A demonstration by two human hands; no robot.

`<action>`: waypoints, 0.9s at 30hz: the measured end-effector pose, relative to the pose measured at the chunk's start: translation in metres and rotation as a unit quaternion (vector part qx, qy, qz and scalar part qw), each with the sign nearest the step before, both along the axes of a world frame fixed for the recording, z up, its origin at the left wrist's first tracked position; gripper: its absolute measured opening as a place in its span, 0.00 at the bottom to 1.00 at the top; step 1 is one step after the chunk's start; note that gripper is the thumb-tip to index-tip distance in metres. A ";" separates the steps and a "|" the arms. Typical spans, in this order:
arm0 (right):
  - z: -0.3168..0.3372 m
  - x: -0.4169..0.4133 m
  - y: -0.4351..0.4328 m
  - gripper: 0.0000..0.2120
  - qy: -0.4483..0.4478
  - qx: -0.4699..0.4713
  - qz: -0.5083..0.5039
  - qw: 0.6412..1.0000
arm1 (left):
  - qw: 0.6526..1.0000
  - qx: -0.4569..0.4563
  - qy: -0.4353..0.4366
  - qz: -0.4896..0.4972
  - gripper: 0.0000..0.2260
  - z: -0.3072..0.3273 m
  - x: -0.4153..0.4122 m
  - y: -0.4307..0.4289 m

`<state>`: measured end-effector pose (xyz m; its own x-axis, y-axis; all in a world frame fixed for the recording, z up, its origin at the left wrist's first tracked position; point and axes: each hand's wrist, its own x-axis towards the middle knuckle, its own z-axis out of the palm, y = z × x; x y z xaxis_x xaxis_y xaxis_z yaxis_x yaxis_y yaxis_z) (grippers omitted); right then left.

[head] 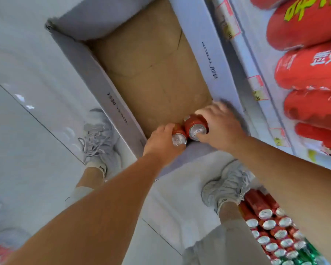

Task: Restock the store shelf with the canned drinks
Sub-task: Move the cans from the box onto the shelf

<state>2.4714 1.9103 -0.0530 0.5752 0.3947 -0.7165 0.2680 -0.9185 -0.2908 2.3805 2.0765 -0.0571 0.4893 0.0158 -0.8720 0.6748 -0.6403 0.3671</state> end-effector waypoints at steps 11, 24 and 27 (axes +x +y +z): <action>-0.052 -0.016 -0.004 0.41 -0.038 -0.060 0.129 0.989 | 0.995 0.056 -0.063 -0.046 0.33 -0.056 -0.021 -0.019; 0.144 0.022 0.016 0.36 -0.018 0.128 -0.252 0.959 | 0.981 0.007 -0.157 0.112 0.34 0.126 0.040 0.054; 0.234 0.044 0.027 0.36 -0.074 0.148 -0.292 0.942 | 0.974 0.006 -0.206 0.096 0.32 0.213 0.075 0.075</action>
